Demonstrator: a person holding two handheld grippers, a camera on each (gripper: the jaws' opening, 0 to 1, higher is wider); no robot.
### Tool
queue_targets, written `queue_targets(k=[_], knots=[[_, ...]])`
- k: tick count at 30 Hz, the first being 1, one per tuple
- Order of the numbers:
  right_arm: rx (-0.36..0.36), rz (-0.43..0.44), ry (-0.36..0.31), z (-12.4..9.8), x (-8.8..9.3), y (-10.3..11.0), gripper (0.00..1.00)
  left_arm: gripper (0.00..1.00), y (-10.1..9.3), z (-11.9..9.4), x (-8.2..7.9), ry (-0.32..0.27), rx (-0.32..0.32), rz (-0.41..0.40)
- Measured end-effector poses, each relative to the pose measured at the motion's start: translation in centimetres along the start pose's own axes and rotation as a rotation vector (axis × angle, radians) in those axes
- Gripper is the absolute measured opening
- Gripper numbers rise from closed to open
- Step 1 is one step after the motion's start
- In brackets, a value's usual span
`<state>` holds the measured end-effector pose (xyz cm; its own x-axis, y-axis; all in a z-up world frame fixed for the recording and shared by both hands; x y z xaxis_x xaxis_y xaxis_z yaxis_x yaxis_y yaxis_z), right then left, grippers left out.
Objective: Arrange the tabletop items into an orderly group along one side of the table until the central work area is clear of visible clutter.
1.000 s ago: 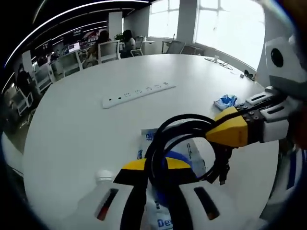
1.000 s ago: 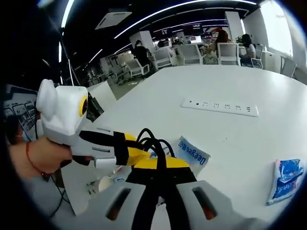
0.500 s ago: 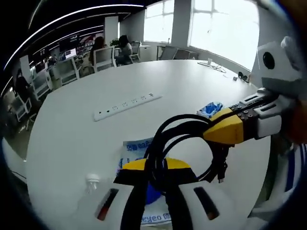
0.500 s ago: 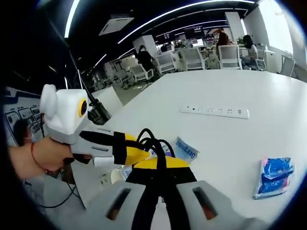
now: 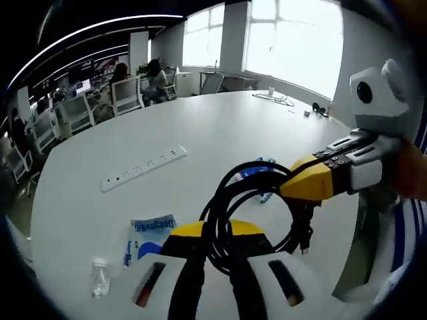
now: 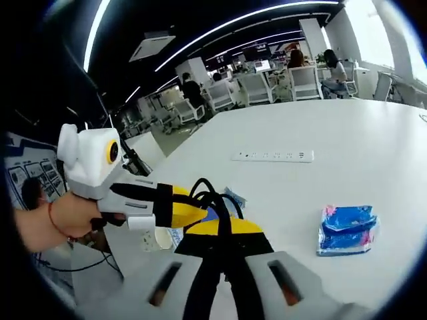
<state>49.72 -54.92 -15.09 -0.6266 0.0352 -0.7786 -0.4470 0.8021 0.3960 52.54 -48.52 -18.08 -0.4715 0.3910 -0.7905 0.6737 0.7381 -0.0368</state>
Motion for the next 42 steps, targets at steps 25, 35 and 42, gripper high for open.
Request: queue_targets(k=[25,35,42], knots=[[0.066,0.137,0.007,-7.1,4.0,-9.0,0.00,0.08,-10.7,6.9,-0.8,0.075,0.154,0.057],[0.079,0.232,0.046,-7.0,6.7,-13.2,0.00,0.08,-12.9,10.6,0.7,0.152,0.191,0.062],[0.102,0.239,0.096,-6.1,8.1,-15.2,0.00,0.08,-13.3,13.6,2.2,0.213,0.210,0.044]])
Point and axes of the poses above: the point that each gripper's makers call its tool centre point, and the gripper's own axes: z roughly forward along the fingers, y roughly to its left, x roughly out of its underside, the point moved 1 cm from there along -z, roughly backward along the fingers, and after that the axes turned 3 degrees about z, right-handed, at the moved point
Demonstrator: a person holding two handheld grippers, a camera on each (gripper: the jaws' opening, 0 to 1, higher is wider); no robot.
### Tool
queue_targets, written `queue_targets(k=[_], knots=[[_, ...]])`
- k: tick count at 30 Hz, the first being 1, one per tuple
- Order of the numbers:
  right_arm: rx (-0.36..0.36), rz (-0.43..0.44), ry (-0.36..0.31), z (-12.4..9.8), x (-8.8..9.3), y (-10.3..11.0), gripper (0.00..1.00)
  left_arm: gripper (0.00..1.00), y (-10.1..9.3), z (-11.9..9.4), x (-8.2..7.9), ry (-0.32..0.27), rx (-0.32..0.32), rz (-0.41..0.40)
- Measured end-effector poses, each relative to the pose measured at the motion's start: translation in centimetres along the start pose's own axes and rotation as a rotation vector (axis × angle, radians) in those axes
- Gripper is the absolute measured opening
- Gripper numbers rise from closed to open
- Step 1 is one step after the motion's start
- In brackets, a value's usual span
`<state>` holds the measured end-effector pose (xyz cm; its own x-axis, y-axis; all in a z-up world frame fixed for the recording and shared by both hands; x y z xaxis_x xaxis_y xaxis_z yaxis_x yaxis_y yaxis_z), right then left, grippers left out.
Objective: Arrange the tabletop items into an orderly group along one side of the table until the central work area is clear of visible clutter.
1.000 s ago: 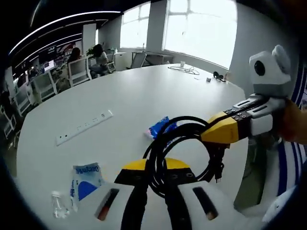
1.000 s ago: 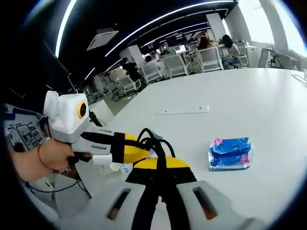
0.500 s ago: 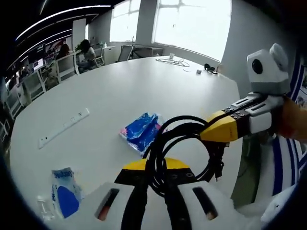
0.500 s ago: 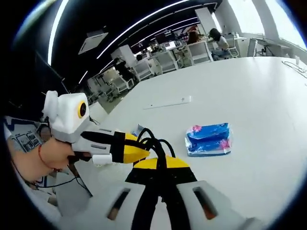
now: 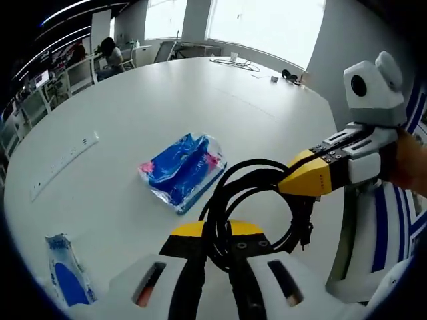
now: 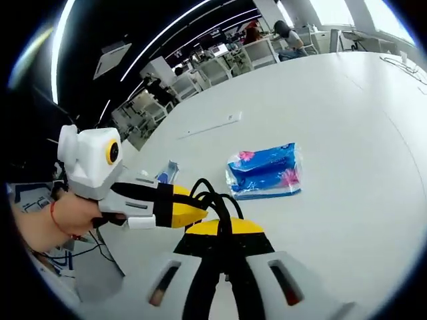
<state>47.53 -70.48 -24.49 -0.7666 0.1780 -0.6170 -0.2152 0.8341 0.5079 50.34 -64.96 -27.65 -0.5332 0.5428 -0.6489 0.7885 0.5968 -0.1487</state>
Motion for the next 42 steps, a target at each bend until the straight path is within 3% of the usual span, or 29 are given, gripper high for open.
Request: queue_targets(k=[13,28,42], knots=[[0.027,0.032,0.103,3.3,1.6,-3.8,0.00,0.07,1.4,3.8,1.9,0.091,0.024,-0.054],[0.089,0.001,0.140,4.4,3.3,-6.6,0.02,0.07,1.3,5.5,1.9,0.098,0.031,-0.056],[0.091,-0.026,0.128,4.5,3.1,-6.7,0.02,0.10,1.2,5.6,1.8,0.069,0.037,-0.055]])
Point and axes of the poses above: the point that each gripper's makers call its tool centre point, and the gripper's own axes: z roughly forward along the fingers, y roughly to its left, x roughly out of its underside, the point moved 1 cm from there along -z, roughly backward along the fingers, and after that the axes turned 3 degrees about z, right-handed, at the moved point
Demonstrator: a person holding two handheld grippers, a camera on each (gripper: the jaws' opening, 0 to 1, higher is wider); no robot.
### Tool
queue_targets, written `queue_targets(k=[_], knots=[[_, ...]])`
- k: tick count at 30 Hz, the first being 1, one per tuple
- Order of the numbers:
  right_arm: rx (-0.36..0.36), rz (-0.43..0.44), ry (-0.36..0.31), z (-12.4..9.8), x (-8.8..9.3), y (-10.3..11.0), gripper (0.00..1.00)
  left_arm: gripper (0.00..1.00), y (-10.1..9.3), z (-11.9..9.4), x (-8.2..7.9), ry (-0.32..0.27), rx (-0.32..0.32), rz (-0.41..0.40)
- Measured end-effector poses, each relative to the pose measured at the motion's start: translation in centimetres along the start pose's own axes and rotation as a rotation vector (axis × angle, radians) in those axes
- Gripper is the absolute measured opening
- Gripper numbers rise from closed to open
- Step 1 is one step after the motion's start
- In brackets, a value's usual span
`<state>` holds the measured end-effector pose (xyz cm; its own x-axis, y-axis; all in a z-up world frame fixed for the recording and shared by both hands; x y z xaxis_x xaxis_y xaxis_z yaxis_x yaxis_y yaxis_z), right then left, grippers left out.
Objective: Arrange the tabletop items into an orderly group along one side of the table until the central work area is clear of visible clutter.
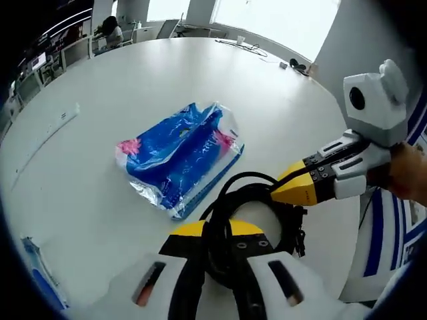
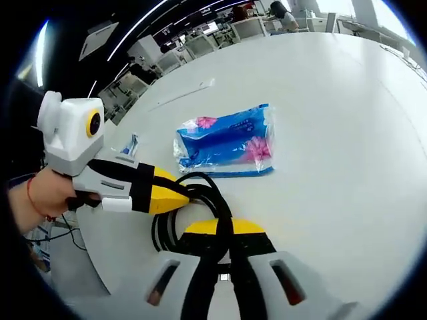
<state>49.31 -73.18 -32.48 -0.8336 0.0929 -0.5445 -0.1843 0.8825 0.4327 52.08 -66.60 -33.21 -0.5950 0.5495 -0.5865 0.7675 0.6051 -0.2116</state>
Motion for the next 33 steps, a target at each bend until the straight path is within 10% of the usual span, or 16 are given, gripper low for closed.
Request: queue_targets(k=[33], knots=[[0.054,-0.059,-0.026,-1.2,-0.5,-0.3,0.21,0.38,-0.6,-1.6,-0.6,-0.045,0.029,-0.004]])
Point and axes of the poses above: the point that each gripper's makers call its tool centre point, and the gripper's own axes: z roughly forward along the fingers, y roughly to its left, x roughly out of its underside, the point moved 1 cm from there along -z, roughly backward along the fingers, and after that the axes turned 3 degrees about z, right-handed, at the moved point
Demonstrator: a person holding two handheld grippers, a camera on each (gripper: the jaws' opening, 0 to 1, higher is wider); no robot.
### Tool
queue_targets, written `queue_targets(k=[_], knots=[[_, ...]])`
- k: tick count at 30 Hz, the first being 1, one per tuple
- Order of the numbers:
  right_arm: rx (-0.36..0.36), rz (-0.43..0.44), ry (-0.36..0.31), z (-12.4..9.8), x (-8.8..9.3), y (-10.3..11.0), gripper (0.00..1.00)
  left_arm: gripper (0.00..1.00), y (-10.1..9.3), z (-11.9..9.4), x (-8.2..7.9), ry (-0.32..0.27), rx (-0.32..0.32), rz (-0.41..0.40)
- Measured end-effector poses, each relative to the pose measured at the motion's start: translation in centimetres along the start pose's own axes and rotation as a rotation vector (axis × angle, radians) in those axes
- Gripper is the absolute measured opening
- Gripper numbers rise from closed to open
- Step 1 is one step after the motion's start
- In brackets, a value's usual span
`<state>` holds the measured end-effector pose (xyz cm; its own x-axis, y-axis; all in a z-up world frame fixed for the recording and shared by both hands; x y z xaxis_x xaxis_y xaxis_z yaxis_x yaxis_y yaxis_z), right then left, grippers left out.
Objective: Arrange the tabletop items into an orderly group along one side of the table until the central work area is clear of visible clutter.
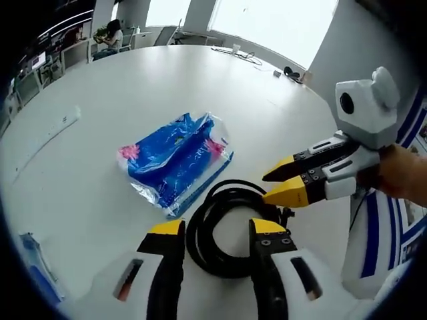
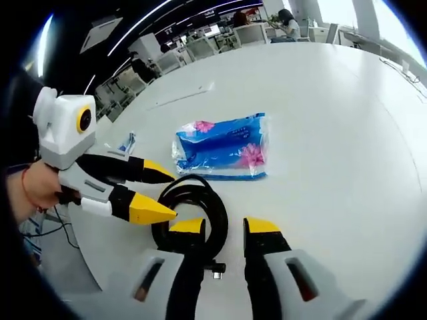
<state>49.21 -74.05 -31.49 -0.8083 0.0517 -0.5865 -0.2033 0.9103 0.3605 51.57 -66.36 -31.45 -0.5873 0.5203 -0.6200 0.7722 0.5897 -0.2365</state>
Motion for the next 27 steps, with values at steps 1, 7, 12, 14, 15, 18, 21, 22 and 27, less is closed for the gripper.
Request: queue_targets(k=[1,7,12,14,15,18,21,22,27], knots=[[0.001,-0.002,-0.001,-0.1,-0.1,0.0,0.22,0.40,0.0,-0.1,0.0,-0.001,0.000,0.001],[0.014,-0.029,-0.008,-0.5,-0.4,0.0,0.27,0.43,0.1,-0.9,-0.1,-0.013,0.000,-0.008],[0.021,-0.047,-0.013,-0.9,-0.7,0.1,0.29,0.50,0.0,-1.6,-0.3,-0.027,0.004,-0.010],[0.024,-0.056,-0.012,-1.1,-0.7,0.1,0.30,0.51,0.1,-1.9,-0.5,-0.034,0.001,-0.011],[0.024,-0.059,-0.016,-1.2,-0.8,0.2,0.31,0.52,0.1,-2.2,-0.6,-0.041,0.001,-0.013],[0.025,-0.068,-0.021,-1.5,-1.0,0.4,0.33,0.53,0.1,-2.8,-0.7,-0.049,0.001,-0.016],[0.027,-0.076,-0.027,-1.8,-1.3,0.5,0.35,0.55,0.3,-3.5,-0.7,-0.058,-0.006,-0.015],[0.026,-0.082,-0.030,-1.9,-1.3,0.6,0.37,0.55,0.4,-3.7,-0.7,-0.060,-0.008,-0.017],[0.032,-0.097,-0.044,-2.5,-1.7,0.9,0.42,0.60,0.4,-4.6,-0.7,-0.077,-0.012,-0.026]])
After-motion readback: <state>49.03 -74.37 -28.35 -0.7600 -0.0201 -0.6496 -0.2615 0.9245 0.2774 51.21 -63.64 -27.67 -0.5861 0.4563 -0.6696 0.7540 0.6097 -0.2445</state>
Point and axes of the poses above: the point that each gripper's makers call its tool centre point, and the gripper's own axes: z roughly forward along the fingers, y roughly to its left, x roughly out of its underside, the point moved 1 cm from there along -z, roughly backward along the fingers, and after that the axes turned 3 degrees about z, right-handed, at the moved point
